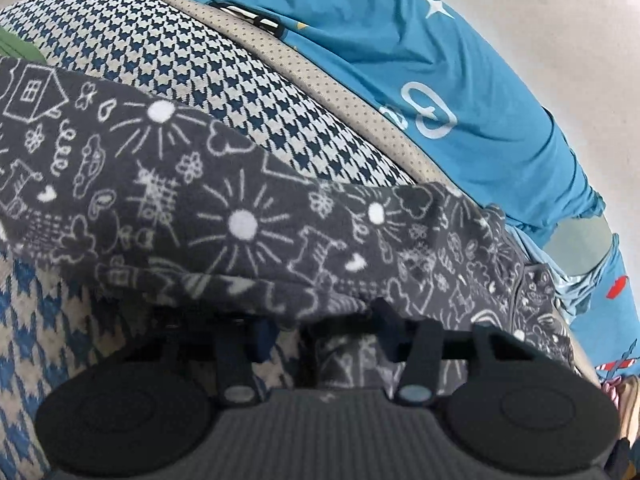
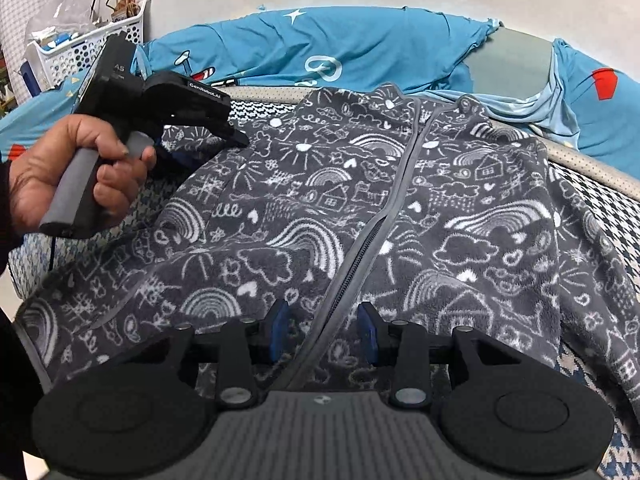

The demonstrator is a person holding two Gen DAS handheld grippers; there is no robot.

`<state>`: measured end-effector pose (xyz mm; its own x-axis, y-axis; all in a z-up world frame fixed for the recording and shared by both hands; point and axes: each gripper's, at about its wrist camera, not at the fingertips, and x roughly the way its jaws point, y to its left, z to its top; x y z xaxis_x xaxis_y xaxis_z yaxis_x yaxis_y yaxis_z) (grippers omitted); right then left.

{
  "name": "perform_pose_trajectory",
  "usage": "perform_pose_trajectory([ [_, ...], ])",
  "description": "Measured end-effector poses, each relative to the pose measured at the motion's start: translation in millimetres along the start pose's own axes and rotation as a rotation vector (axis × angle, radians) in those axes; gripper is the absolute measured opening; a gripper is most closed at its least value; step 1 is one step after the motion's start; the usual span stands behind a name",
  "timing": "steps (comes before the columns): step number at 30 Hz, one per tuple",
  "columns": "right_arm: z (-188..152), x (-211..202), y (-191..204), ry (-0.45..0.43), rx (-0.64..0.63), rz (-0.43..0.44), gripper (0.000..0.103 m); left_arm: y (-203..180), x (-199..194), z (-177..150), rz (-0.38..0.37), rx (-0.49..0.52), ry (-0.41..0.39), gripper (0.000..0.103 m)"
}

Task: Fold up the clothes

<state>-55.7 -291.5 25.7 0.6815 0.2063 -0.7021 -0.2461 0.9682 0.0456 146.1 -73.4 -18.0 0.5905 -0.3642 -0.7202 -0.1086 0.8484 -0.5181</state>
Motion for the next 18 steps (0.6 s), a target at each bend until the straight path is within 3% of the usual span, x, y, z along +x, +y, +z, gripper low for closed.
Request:
perform_pose_trajectory([
  [2,1.0,1.1,-0.2,-0.001,0.006,0.001,0.037,-0.5,0.4,2.2,0.007,0.003,-0.009,0.027],
  [8,5.9,-0.8,-0.7,-0.038,0.044,0.041,0.037,-9.4,-6.5,19.1,0.032,0.061,-0.095,0.013],
  [12,7.1,-3.3,11.1,-0.063,0.012,0.113,0.037,-11.2,-10.1,33.1,0.061,0.111,-0.16,0.012],
  [18,5.7,-4.0,37.0,-0.081,-0.082,0.225,0.037,-8.6,-0.7,40.8,0.069,0.123,-0.149,0.012],
])
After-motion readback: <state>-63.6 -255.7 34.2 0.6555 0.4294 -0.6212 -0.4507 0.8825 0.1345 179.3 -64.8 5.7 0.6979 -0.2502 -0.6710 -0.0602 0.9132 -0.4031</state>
